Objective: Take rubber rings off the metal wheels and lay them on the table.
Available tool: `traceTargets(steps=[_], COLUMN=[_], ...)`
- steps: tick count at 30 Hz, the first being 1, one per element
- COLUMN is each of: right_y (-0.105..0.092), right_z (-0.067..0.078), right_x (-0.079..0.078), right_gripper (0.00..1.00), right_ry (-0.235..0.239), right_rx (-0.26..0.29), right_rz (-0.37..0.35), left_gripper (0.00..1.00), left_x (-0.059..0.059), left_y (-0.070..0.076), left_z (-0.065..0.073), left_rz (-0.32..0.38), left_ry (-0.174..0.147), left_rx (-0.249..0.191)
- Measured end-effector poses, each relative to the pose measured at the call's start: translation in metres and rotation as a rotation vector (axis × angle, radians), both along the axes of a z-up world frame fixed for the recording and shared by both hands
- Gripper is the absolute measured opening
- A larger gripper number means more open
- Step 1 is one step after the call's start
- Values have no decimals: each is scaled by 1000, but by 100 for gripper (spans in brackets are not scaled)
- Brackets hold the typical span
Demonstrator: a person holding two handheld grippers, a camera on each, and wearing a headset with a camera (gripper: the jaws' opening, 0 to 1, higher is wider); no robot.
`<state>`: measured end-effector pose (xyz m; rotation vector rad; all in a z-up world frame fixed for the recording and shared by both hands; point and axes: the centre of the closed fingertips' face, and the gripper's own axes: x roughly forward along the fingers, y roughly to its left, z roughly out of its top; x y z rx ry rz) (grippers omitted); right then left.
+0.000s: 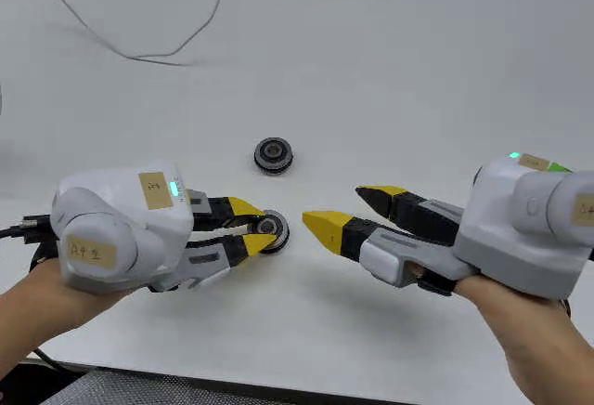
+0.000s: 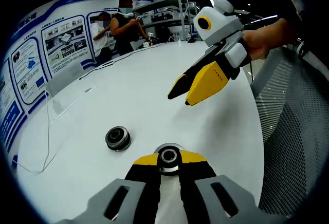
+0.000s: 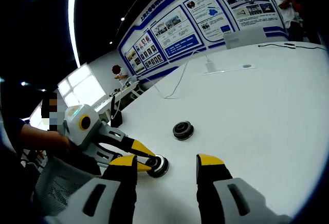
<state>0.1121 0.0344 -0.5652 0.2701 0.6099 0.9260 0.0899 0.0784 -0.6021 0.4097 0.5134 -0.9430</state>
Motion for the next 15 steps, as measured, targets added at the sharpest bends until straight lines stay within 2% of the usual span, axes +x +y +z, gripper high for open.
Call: traceTargets(steps=[2,8,11,15], right_y=[8,19,23,25], right_z=[-2,-9,-16,-23], right_x=[-4,-7,-10,-12], right_gripper=[44,38,35,33], right_ry=[38,107,165,203], right_rx=[19,48,57,63], right_rz=[15,11,2,-18], left_gripper=[13,13,13,13], left_x=[0,-2,-2,-3], left_y=[-1,-2,-3,-3], left_z=[1,4,5,5], left_rz=[-4,-12,-13,-17], left_ry=[0,-3,-7,-10], left_rx=[-2,-5,-6,-6])
